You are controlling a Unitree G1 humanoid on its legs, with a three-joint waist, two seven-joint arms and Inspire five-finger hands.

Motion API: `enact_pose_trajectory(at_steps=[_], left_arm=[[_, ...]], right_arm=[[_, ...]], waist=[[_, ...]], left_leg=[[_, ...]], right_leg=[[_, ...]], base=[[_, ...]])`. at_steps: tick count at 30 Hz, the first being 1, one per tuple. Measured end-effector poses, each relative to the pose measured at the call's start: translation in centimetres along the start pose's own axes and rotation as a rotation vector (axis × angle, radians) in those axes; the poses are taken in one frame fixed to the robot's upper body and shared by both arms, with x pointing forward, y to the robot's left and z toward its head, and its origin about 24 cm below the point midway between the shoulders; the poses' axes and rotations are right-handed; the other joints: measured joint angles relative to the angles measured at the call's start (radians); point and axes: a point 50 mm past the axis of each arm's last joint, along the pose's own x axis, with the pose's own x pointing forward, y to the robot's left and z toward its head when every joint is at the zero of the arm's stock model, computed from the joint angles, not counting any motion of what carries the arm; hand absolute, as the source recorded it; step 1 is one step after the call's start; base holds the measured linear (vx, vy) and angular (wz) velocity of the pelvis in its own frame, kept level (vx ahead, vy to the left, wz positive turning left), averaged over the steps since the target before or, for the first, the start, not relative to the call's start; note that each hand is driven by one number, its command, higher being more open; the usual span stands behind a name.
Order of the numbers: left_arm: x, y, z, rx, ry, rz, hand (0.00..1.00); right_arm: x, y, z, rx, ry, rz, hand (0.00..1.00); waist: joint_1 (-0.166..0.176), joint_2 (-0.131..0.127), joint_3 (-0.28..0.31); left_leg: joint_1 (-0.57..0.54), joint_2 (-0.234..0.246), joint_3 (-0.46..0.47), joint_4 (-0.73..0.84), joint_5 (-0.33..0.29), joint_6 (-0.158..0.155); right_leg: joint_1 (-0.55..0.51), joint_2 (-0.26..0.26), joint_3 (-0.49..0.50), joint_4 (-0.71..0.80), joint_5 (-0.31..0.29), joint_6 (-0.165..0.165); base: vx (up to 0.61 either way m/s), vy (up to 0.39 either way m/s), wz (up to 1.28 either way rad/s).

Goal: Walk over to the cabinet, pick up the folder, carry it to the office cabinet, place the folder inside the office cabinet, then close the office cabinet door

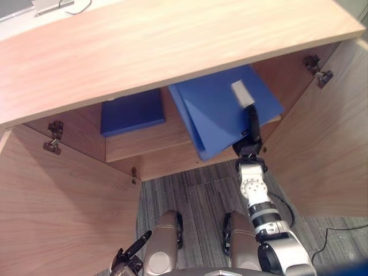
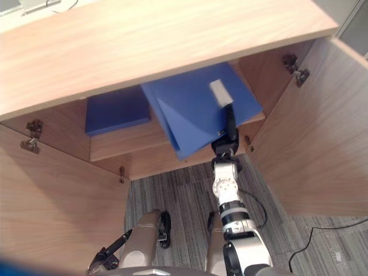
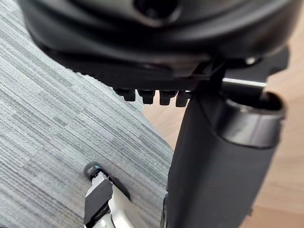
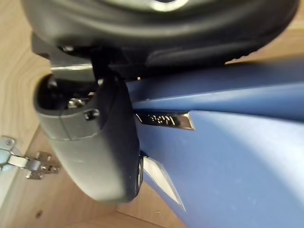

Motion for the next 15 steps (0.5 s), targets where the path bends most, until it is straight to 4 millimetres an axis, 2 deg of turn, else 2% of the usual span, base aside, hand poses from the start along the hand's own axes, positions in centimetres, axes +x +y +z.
enact_pose_trajectory(at_steps=[4, 5, 8, 10, 11, 15], left_arm=[[-0.1, -0.5, -0.2, -0.025, 0.003, -0.016, 1.0], [-0.1, -0.6, 0.1, -0.027, -0.008, -0.03, 1.0], [-0.1, -0.9, 0.3, -0.026, -0.014, -0.042, 1.0], [-0.1, -1.1, 0.4, -0.025, -0.017, -0.054, 1.0], [0.0, -1.3, 0.5, -0.023, -0.013, -0.071, 1.0], [0.0, -1.8, 0.6, -0.023, -0.003, -0.095, 1.0]], right_arm=[[2.8, 4.4, 0.7, -0.022, -0.017, 0.065, 0.0], [4.0, 6.2, 1.2, -0.03, -0.022, 0.079, 0.0], [5.5, 8.8, 2.4, -0.068, -0.034, 0.09, 0.0], [6.3, 10.1, 3.4, -0.11, -0.046, 0.077, 0.0], [6.9, 10.6, 4.6, -0.151, -0.068, 0.058, 0.0], [7.8, 11.3, 6.6, -0.202, -0.088, -0.003, 0.0]], waist=[[0.004, -0.009, 0.005], [0.006, -0.011, 0.006], [0.012, -0.012, 0.006], [0.019, -0.011, 0.005], [0.03, -0.011, 0.005], [0.055, -0.011, 0.005]], left_leg=[[-0.113, -0.003, 0.014, 0.119, -0.038, 0.012], [-0.157, -0.005, 0.013, 0.161, -0.048, 0.016], [-0.23, -0.02, -0.001, 0.219, -0.053, 0.021], [-0.278, -0.024, -0.019, 0.257, -0.057, 0.021], [-0.316, -0.026, -0.039, 0.291, -0.061, 0.02], [-0.382, -0.035, -0.064, 0.343, -0.066, 0.021]], right_leg=[[-0.121, -0.009, 0.035, 0.106, -0.016, 0.017], [-0.164, -0.014, 0.04, 0.143, -0.025, 0.02], [-0.226, -0.033, 0.039, 0.198, -0.037, 0.022], [-0.259, -0.039, 0.028, 0.225, -0.043, 0.022], [-0.282, -0.043, 0.016, 0.248, -0.048, 0.02], [-0.326, -0.057, -0.001, 0.29, -0.056, 0.017]], base=[[-0.06, 0.089, -0.08], [-0.06, 0.06, 0.08], [-0.08, 0.045, 0.2], [-0.07, 0.039, 0.27], [-0.06, 0.037, 0.25], [-0.02, 0.024, 0.2]])
